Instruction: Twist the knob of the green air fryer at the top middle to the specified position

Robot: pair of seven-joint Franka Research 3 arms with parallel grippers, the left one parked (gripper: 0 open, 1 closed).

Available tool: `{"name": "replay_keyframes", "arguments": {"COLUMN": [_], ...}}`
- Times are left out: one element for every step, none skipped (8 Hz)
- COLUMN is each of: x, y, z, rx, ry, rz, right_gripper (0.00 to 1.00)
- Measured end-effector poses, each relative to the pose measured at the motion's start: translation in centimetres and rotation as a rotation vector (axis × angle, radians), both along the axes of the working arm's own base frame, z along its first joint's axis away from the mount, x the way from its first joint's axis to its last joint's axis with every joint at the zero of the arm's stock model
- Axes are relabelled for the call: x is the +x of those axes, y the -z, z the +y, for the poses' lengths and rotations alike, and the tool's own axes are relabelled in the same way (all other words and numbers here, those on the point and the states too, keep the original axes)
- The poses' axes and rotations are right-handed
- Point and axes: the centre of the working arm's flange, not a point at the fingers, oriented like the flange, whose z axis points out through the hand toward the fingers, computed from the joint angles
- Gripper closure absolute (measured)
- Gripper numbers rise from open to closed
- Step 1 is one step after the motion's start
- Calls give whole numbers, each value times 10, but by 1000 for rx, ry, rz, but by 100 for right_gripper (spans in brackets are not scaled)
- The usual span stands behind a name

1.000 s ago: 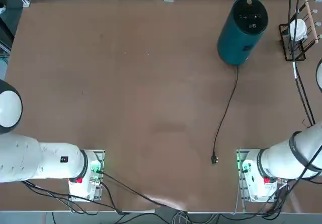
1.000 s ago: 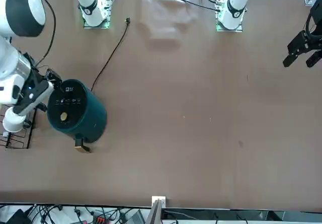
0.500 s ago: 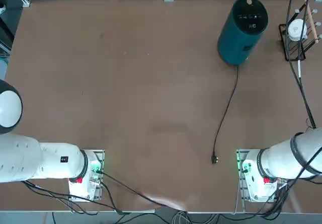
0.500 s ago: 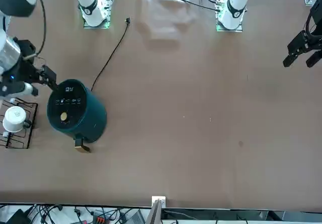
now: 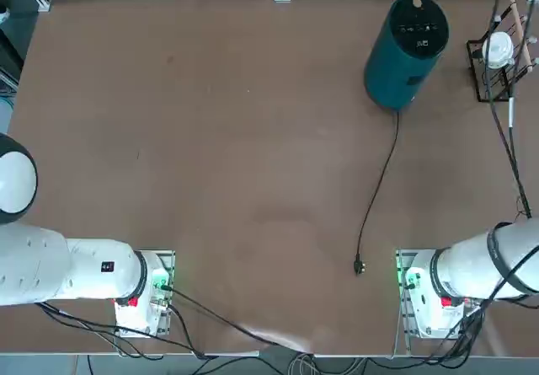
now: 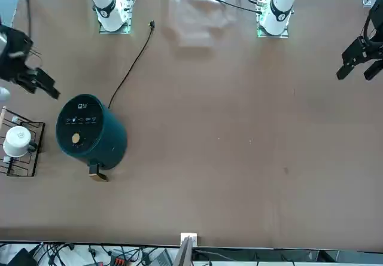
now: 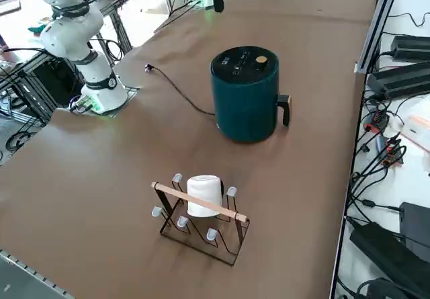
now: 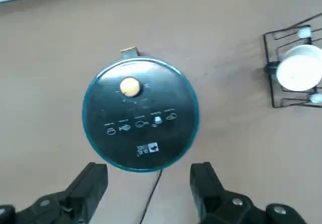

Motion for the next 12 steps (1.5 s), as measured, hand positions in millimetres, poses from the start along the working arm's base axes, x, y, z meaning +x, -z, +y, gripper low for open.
{"name": "replay_keyframes", "arguments": {"x": [-2, -2, -3, -4, -6, -6, -6, -6, -6, -6, -6, -6], "y": [-8, -9, -8, -6, -5, -5, -5, -6, -6, -6, -5, -2], "z": [-12, -22, -30, -35, -36, -34, -32, -31, -31, -29, -27, -28], "rx": [8, 15, 34, 58, 66, 66, 65, 64, 65, 65, 66, 66], "ry": [20, 36, 52, 60, 60, 51, 10, -32, -48, -56, -60, -52], "rz": [-1, 1, 10, 26, 37, 39, 38, 36, 36, 36, 40, 49], "right_gripper": [0, 0, 0, 0, 0, 0, 0, 0, 0, 0, 0, 0]}}
